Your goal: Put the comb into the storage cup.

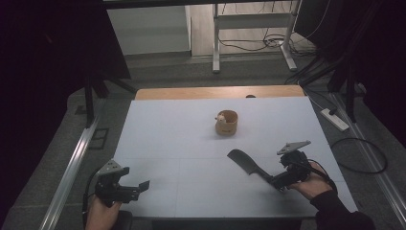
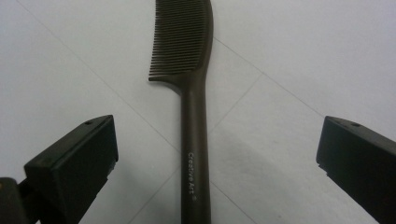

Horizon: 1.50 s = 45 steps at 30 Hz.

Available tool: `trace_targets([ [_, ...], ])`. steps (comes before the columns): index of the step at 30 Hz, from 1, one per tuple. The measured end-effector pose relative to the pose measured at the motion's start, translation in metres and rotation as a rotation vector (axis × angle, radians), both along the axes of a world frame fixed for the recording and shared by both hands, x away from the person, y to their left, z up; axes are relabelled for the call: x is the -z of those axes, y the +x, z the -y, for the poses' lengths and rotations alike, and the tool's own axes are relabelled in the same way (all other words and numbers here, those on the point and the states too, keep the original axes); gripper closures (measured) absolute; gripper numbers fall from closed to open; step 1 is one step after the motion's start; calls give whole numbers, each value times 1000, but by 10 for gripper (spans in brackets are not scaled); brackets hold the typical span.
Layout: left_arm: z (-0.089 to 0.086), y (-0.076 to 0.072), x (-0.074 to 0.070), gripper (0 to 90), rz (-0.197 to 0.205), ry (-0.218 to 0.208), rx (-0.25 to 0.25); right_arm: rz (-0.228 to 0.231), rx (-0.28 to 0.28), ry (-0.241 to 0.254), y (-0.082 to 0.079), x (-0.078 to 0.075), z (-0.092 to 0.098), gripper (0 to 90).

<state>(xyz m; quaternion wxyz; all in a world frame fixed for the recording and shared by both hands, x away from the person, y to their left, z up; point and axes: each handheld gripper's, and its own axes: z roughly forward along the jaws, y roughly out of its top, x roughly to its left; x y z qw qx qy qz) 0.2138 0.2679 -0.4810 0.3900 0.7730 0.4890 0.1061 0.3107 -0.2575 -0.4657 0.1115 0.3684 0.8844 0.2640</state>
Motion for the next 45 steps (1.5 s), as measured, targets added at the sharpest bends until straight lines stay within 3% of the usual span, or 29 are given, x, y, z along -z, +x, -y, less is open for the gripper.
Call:
trace_targets([
  [11, 0, 0, 0, 9, 0, 4, 2, -5, -24, -31, 3, 4, -14, 0],
  [21, 1, 0, 0, 9, 1, 5, 2, -19, -31, -67, 8, 18, -18, 0],
  [36, 1, 0, 0, 9, 0, 5, 4, -82, -65, -199, 13, 45, -23, 0],
  [39, 1, 0, 0, 9, -1, 4, 4, -109, -49, -176, 15, 46, -21, 0],
  [45, 1, 0, 0, 9, -2, 6, 4, -111, -42, -169, 15, 47, -20, 0],
])
